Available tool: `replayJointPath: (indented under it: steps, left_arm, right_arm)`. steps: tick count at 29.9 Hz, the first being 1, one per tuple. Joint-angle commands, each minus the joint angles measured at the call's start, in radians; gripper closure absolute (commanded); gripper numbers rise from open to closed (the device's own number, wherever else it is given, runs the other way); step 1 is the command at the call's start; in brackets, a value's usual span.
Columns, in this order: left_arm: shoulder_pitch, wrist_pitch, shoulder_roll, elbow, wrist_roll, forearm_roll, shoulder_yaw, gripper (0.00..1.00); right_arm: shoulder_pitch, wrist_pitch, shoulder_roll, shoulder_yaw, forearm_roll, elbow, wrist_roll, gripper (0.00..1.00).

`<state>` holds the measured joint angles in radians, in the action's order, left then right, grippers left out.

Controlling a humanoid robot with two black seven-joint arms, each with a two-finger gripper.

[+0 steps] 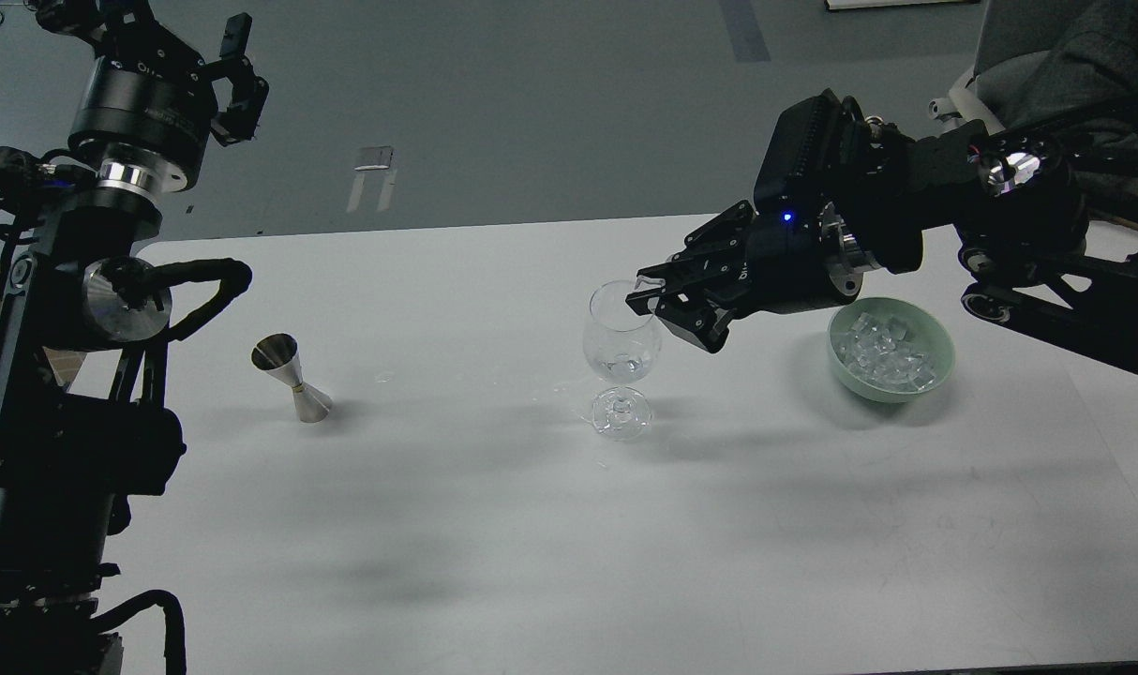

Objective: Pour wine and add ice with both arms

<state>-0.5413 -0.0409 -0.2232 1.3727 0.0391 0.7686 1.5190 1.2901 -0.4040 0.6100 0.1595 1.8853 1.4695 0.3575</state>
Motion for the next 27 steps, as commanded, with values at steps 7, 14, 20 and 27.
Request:
replayJointPath:
  steps: [7,14,20,27]
  left_arm:
    - [0.0,0.001,-0.001,0.0,-0.001,0.0,0.001,0.02]
    - [0.0,-0.001,-0.001,0.0,-0.001,0.0,0.001,0.02]
    - [0.0,-0.001,-0.001,0.0,-0.001,0.0,0.001,0.02]
    - [0.0,-0.001,-0.002,0.0,-0.001,-0.002,0.001,0.02]
  right_arm:
    - [0.026,-0.009,-0.078,-0.003,-0.002,-0.081,0.0,1.0]
    - [0.055,-0.033,-0.093,-0.057,-0.002,-0.092,0.001,1.0]
    - [0.057,-0.042,-0.095,-0.058,-0.002,-0.098,0.001,0.97]
    - [0.058,-0.041,-0.102,-0.057,-0.002,-0.107,-0.002,0.82]
